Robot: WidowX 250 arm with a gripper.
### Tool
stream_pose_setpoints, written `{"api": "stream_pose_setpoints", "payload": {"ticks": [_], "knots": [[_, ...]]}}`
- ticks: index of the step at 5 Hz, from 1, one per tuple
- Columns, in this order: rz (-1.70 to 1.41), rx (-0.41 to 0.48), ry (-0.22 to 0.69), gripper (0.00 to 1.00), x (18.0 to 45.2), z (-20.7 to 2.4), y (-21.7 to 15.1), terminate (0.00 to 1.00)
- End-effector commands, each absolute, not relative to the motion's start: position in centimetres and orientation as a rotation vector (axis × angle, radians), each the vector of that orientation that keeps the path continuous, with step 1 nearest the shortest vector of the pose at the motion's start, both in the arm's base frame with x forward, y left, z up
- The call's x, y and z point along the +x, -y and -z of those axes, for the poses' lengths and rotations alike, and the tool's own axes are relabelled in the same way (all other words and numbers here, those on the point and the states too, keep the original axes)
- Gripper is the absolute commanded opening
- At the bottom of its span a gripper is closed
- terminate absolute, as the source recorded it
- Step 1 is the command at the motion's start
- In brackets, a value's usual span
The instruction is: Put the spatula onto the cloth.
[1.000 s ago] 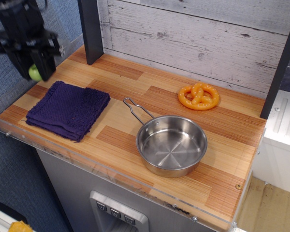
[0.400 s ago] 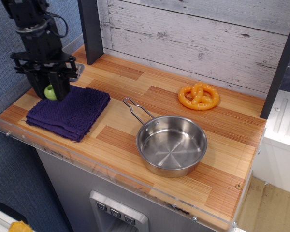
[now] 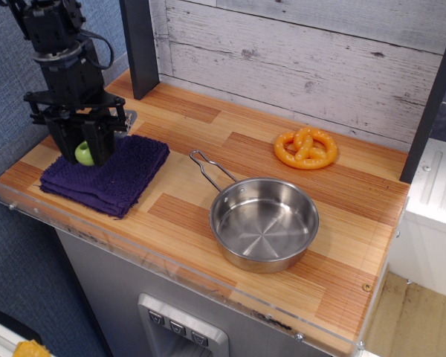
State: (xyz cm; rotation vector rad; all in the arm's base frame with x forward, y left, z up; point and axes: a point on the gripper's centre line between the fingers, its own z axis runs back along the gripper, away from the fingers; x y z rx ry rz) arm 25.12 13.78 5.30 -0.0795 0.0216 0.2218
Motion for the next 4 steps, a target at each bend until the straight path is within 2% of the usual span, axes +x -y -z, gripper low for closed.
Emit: {"api": "stream_pose_setpoints", "payload": {"ticks": [1,2,3,4], "knots": [[-0.240,-0.092,-0.014,1.00,24.6,-6.6,-13.7,0.00],[-0.239,-0.094,0.002,1.00,24.9,-8.2,-13.7,0.00],[-0.226,-0.087,0.108,1.00,26.2,-13.0,-13.1,0.00],[-0.199,-0.047,0.254,1.00,27.1,-17.8,-11.8,0.00]]}}
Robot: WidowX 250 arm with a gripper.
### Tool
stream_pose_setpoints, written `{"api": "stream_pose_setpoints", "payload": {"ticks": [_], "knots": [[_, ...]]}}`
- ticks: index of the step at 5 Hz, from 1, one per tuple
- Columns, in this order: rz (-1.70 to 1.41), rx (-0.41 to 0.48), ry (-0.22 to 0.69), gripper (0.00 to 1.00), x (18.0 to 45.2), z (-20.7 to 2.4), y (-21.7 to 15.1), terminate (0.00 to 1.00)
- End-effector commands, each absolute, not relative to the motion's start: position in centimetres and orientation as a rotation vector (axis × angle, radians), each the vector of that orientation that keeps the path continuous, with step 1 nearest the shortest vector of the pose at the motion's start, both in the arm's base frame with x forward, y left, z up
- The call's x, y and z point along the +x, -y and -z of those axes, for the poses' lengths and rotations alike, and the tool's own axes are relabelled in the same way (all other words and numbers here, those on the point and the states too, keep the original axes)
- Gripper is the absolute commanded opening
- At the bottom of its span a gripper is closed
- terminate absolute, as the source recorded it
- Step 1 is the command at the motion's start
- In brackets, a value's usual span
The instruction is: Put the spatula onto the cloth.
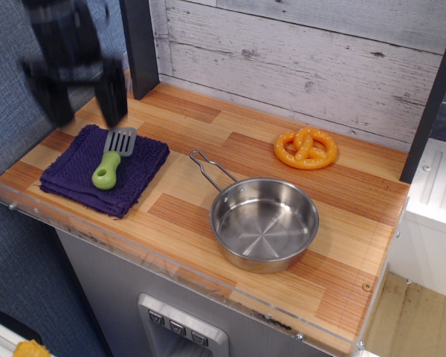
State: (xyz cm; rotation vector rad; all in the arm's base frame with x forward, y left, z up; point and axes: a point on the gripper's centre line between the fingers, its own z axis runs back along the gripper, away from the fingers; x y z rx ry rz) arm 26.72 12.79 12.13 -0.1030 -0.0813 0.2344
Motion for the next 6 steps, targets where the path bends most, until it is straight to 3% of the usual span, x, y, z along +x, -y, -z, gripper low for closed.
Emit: {"api": "stream_pose_setpoints", "payload": {"ticks": [1,2,3,6], "knots": [[-0.135,-0.061,0.345,1.00,28.3,-20.2,-10.1,0.00],[-0.058,-0.076,0.338,1.00,29.1,-20.1,-8.5,0.00],[0.028,-0.090,0.217,1.00,29.0,-19.2,-8.1,0.00],[0.028,-0.090,0.217,1.00,29.0,-19.2,-8.1,0.00]]}}
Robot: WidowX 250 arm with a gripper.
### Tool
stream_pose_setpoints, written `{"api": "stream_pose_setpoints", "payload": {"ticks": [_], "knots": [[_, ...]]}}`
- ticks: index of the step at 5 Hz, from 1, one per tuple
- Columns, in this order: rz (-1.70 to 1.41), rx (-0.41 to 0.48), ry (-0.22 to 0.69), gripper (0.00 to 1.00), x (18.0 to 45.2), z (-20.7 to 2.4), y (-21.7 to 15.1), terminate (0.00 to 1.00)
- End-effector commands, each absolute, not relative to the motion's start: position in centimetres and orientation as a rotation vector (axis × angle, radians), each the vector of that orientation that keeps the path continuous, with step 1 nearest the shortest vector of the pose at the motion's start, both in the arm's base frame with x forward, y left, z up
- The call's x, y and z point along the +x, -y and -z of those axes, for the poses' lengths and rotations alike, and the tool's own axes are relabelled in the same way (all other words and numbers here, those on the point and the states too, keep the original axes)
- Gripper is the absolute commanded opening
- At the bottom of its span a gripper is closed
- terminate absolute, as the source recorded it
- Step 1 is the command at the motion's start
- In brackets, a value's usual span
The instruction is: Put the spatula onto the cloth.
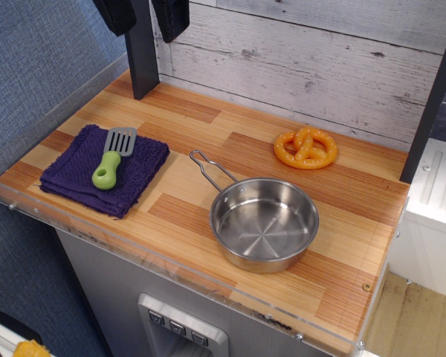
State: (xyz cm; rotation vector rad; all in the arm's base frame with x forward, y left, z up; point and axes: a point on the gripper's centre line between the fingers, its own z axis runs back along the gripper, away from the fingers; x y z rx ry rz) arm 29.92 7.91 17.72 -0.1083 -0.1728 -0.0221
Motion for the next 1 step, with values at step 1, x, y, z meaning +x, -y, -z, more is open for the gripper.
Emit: {"api": "stream_pose_setpoints", "payload": {"ticks": [1], "knots": [[0.028,-0.090,0.217,1.00,29.05,-19.25,-8.13,1.00]]}}
